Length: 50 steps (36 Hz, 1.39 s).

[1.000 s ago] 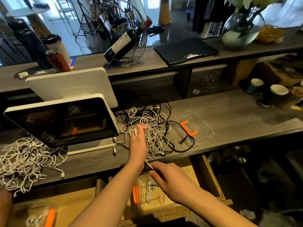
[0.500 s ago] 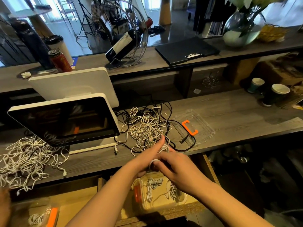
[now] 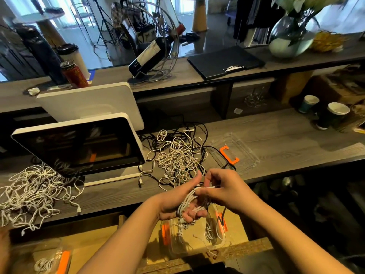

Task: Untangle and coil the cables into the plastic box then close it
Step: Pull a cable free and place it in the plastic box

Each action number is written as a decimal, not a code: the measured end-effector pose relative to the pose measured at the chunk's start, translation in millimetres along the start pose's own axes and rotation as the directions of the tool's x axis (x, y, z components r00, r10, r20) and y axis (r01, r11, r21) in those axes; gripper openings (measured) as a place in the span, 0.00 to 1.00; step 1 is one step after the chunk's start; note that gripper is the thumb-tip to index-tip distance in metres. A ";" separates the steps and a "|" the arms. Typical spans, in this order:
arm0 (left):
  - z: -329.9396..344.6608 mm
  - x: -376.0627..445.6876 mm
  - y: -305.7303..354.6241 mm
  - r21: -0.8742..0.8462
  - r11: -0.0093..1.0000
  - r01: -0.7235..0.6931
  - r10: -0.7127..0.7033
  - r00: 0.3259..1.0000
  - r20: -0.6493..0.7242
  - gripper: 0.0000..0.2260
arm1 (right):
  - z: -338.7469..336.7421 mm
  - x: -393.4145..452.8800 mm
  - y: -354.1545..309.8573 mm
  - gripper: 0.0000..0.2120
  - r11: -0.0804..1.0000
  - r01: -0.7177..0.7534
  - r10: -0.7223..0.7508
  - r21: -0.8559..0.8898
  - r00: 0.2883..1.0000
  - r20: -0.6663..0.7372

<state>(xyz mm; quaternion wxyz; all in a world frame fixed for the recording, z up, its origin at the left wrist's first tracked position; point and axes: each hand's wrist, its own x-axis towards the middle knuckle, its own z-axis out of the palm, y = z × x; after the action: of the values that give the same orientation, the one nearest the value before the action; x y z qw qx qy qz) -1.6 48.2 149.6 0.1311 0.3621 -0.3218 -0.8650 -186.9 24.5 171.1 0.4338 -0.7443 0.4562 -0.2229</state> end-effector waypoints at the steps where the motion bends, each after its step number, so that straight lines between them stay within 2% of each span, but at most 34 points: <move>1: 0.1 -1.1 1.9 0.032 0.999 0.007 -0.007 1.000 0.016 0.29 | -1.3 -0.1 0.5 0.13 1.000 -0.001 0.000 0.024 1.000 0.007; 5: 2.7 -5.3 6.7 0.253 0.967 0.012 -0.017 1.000 0.020 0.12 | -9.1 -2.1 2.5 0.08 0.993 0.008 -0.015 0.121 0.998 0.059; 8: 3.2 -4.9 5.8 0.362 0.932 0.007 0.000 1.000 -0.019 0.14 | -17.2 -4.4 3.6 0.06 0.989 0.010 -0.019 0.149 0.998 0.056; 10: 3.1 -5.4 5.1 0.349 0.937 -0.005 0.019 0.999 -0.038 0.13 | -20.4 -5.7 6.2 0.07 0.979 -0.020 0.010 0.203 0.998 0.054; 12: 2.4 -5.5 6.0 0.343 0.939 -0.038 0.056 0.998 -0.043 0.16 | -21.4 -6.5 10.4 0.09 0.969 -0.049 0.039 0.242 0.998 0.048; 17: 7.1 0.0 10.2 0.345 0.935 -0.086 0.136 0.983 -0.124 0.21 | -18.2 -5.3 17.1 0.10 0.973 -0.070 0.076 0.219 0.997 -0.020; 19: 8.9 2.2 8.5 0.338 0.937 -0.085 0.144 0.978 -0.153 0.24 | -16.6 -3.8 18.8 0.14 0.976 -0.077 0.094 0.202 0.993 -0.075; 22: 11.6 3.6 6.5 0.282 0.951 -0.125 0.190 0.958 -0.217 0.25 | -17.1 -1.1 20.6 0.21 0.982 -0.094 0.114 0.165 0.987 -0.114; 26: 12.4 3.7 8.9 0.252 0.953 -0.167 0.240 0.925 -0.294 0.26 | -14.6 1.1 23.7 0.17 0.978 -0.104 0.121 0.179 0.989 -0.086; 28: 13.6 3.0 10.0 0.230 0.955 -0.190 0.256 0.917 -0.307 0.23 | -11.1 1.2 25.3 0.17 0.978 -0.093 0.112 0.185 0.989 -0.096; 31: 12.8 2.9 7.9 0.081 0.947 -0.309 0.319 0.893 -0.317 0.19 | -3.9 2.3 24.0 0.17 0.968 -0.071 0.102 0.242 0.988 -0.118; 34: 10.8 3.5 5.0 0.040 0.923 -0.383 0.375 0.870 -0.321 0.18 | 3.1 2.1 16.3 0.14 0.954 -0.062 0.097 0.294 0.990 -0.106; 39: 8.6 1.3 3.9 -0.051 0.885 -0.462 0.405 0.822 -0.401 0.18 | 16.8 3.1 19.2 0.17 0.957 -0.065 0.084 0.282 0.995 -0.058; 43: 8.7 3.5 3.4 -0.103 0.858 -0.504 0.413 0.794 -0.445 0.19 | 31.0 3.0 14.7 0.18 0.918 -0.073 0.091 0.390 0.995 -0.029; 50: -5.5 2.4 14.4 -0.273 0.666 -0.694 0.432 0.658 -0.617 0.20 | 54.1 -0.7 19.5 0.16 0.944 -0.144 0.141 0.297 0.990 0.033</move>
<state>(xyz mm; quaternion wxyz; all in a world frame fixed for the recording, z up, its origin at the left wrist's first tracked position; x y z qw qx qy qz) 0.4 33.6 154.8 0.5678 0.4052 -0.1464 -0.7014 -157.4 45.0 126.2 0.5589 -0.6366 0.4674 -0.2530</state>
